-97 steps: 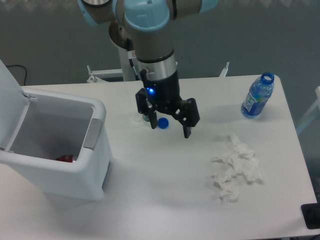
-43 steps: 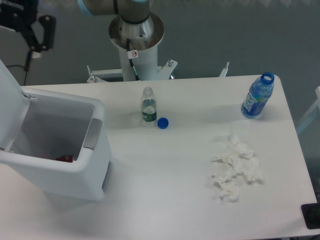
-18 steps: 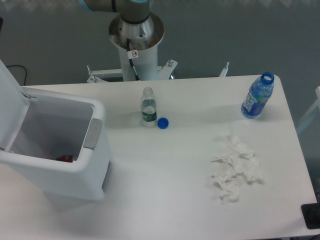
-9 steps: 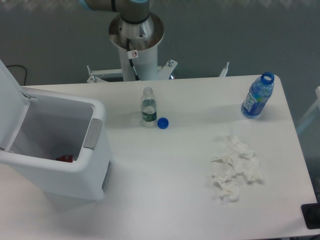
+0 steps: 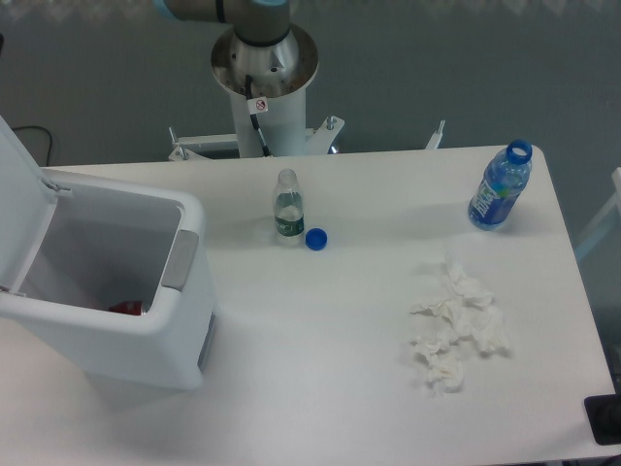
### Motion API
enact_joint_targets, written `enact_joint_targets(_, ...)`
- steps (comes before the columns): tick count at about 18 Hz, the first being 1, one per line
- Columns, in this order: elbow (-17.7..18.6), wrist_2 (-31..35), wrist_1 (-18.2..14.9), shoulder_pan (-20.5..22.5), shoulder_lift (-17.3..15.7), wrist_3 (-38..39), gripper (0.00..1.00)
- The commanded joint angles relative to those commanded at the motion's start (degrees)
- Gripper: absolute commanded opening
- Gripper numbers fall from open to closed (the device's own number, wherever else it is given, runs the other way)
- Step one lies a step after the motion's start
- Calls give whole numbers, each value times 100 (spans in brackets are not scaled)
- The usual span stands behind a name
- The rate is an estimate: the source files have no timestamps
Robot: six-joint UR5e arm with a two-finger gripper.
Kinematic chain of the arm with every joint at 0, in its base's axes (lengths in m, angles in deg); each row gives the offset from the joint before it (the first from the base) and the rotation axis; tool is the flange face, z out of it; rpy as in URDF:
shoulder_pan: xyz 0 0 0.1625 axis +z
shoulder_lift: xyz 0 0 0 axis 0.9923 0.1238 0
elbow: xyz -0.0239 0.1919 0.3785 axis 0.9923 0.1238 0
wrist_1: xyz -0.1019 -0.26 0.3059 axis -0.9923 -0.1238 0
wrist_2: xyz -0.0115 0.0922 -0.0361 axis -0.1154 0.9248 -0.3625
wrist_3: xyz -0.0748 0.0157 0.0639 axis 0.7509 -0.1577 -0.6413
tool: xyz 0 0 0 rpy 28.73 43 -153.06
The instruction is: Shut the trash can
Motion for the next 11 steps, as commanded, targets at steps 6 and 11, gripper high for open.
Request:
enact_joint_targets(6,-35,571,18,26,0,-61,100)
enact_joint_targets(11,-53,729,44,140,44,-79,100)
